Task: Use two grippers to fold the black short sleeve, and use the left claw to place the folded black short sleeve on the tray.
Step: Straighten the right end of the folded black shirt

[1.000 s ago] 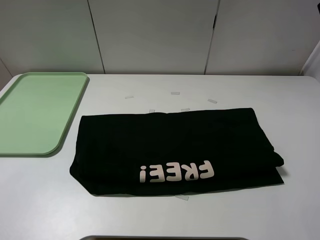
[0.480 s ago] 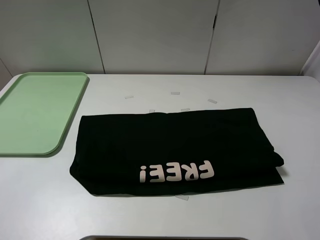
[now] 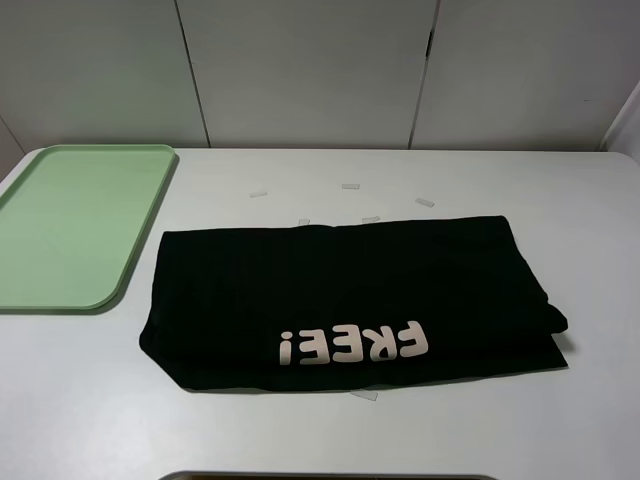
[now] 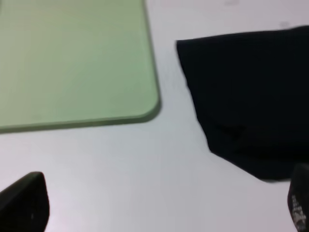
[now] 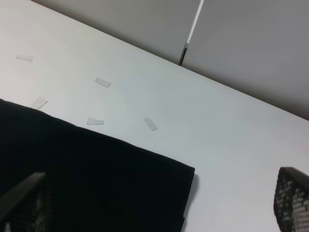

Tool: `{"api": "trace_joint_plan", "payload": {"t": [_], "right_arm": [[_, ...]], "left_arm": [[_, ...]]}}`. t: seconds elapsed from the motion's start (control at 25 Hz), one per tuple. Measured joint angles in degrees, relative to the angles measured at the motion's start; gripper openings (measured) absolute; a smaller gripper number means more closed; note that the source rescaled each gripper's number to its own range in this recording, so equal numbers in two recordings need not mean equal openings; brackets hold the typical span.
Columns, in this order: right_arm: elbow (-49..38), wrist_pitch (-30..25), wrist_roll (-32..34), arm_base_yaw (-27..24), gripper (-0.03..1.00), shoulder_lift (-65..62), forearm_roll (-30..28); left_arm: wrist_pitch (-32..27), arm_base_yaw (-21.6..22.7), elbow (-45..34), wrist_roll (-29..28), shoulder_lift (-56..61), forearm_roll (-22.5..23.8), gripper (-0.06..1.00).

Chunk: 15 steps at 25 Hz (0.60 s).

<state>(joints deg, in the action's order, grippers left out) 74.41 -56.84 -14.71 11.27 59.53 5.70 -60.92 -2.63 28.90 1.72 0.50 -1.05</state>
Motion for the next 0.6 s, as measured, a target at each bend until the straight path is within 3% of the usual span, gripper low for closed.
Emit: {"api": "trace_joint_plan", "payload": {"t": [0.32,0.6], "right_arm": [[0.0,2.0,0.2,0.0,1.0,0.0,3.5],[-4.3,0.0,0.4,0.0,1.0,0.0,15.0]], "left_arm": [[0.0,1.5,0.0,0.0,0.0,0.0,0.99],[0.0,1.5,0.0,0.0,0.0,0.0,0.99]]}}
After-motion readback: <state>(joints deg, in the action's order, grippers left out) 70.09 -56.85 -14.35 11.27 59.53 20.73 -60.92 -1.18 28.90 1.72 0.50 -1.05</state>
